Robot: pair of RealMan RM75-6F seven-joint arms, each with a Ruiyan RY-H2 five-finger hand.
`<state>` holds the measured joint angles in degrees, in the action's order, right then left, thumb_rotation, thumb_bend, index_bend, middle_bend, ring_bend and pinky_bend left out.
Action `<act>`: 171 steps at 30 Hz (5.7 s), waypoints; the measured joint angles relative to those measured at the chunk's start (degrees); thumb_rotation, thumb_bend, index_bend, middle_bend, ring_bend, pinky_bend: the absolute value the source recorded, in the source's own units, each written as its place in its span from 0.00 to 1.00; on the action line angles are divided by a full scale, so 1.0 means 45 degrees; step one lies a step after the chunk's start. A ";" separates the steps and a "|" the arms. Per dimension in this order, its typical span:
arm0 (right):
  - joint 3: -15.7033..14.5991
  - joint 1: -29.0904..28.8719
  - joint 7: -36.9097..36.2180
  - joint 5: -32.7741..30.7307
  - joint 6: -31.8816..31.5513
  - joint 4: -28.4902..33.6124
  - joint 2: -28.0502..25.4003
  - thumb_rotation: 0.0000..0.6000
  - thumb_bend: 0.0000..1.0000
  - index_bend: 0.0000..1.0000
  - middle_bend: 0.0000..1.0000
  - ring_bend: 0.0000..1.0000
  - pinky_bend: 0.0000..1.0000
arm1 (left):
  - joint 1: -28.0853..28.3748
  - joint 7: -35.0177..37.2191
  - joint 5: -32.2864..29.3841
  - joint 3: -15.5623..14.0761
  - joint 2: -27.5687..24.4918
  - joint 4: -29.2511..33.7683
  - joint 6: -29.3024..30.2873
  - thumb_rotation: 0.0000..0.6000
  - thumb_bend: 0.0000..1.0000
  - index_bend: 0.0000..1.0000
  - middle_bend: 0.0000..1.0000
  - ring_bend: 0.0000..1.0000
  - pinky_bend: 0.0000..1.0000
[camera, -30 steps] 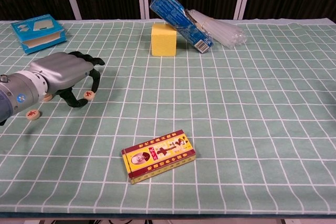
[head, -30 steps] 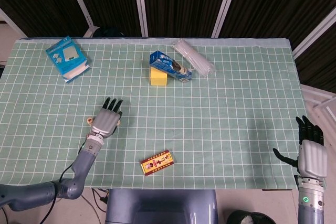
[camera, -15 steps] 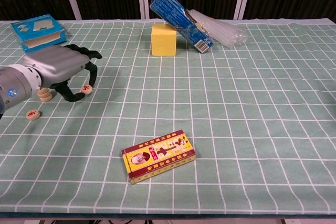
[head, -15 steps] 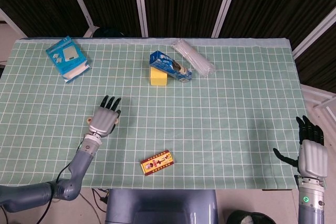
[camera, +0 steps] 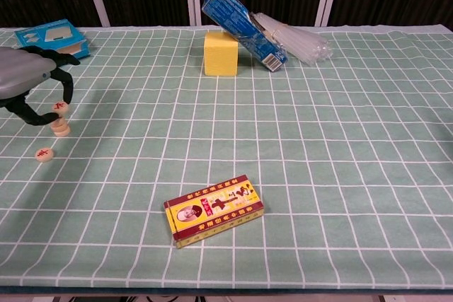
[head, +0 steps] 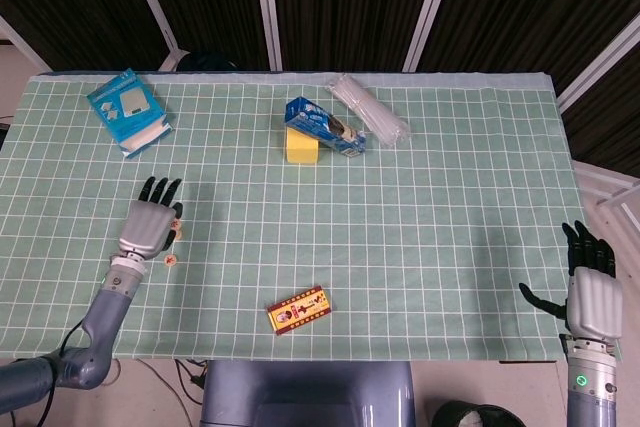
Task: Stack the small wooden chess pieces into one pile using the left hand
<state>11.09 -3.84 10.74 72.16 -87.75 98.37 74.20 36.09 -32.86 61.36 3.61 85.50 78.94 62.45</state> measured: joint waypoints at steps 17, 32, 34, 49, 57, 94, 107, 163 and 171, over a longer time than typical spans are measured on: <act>0.0016 -0.0003 -0.0050 -0.0032 0.0028 -0.0013 -0.0020 1.00 0.23 0.08 0.01 0.09 0.00 | -0.0201 0.0067 0.0265 0.0020 0.0149 -0.0397 -0.0233 1.00 0.36 0.45 0.05 0.00 0.01; 0.0031 -0.0001 -0.0020 -0.0087 0.0029 -0.0003 -0.0018 1.00 0.23 0.08 0.01 0.09 0.00 | -0.0188 -0.0312 0.0260 0.0074 0.0282 -0.0272 -0.0374 1.00 0.36 0.43 0.05 0.00 0.00; 0.0035 0.0002 -0.0036 -0.0090 0.0027 0.0013 -0.0023 1.00 0.23 0.08 0.01 0.09 0.00 | -0.0214 -0.0352 0.0244 0.0076 0.0286 -0.0267 -0.0352 1.00 0.36 0.43 0.05 0.00 0.00; 0.0037 0.0002 0.0011 -0.0102 0.0003 0.0013 0.0000 1.00 0.23 0.08 0.01 0.09 0.00 | -0.0315 -0.0290 0.0315 0.0100 0.0231 -0.0376 -0.0413 1.00 0.36 0.43 0.05 0.00 0.00; 0.0042 -0.0001 0.0051 -0.0116 -0.0001 0.0006 0.0002 1.00 0.23 0.08 0.01 0.09 0.00 | -0.0380 -0.0409 0.0329 0.0089 0.0188 -0.0389 -0.0356 1.00 0.36 0.41 0.04 0.00 0.01; 0.0109 0.0049 0.0128 -0.0132 -0.0193 0.0066 0.0067 1.00 0.23 0.09 0.01 0.09 0.00 | -0.2658 0.2297 0.3209 -0.1288 -0.1089 -0.0142 0.1933 1.00 0.29 0.35 0.04 0.00 0.00; 0.0160 0.0066 0.0003 -0.0236 -0.0143 0.0096 0.0015 1.00 0.23 0.09 0.01 0.09 0.00 | -0.2672 0.2348 0.4051 -0.1178 -0.0154 -0.0646 0.1788 1.00 0.28 0.36 0.04 0.00 0.00; 0.0217 0.0071 0.0035 -0.0462 -0.0116 0.0206 0.0041 1.00 0.23 0.09 0.01 0.09 0.00 | -0.2455 0.2675 0.4397 -0.0806 0.0270 -0.1322 0.0622 1.00 0.26 0.39 0.02 0.00 0.00; 0.0239 0.0074 0.0056 -0.0508 -0.0133 0.0203 0.0066 1.00 0.23 0.09 0.01 0.09 0.00 | -0.2444 0.2633 0.4362 -0.0762 0.0344 -0.1430 0.0553 1.00 0.26 0.42 0.02 0.00 0.00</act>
<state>12.16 -3.51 10.99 69.88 -88.35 99.28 74.50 25.09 -21.01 80.99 0.19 87.05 72.50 64.94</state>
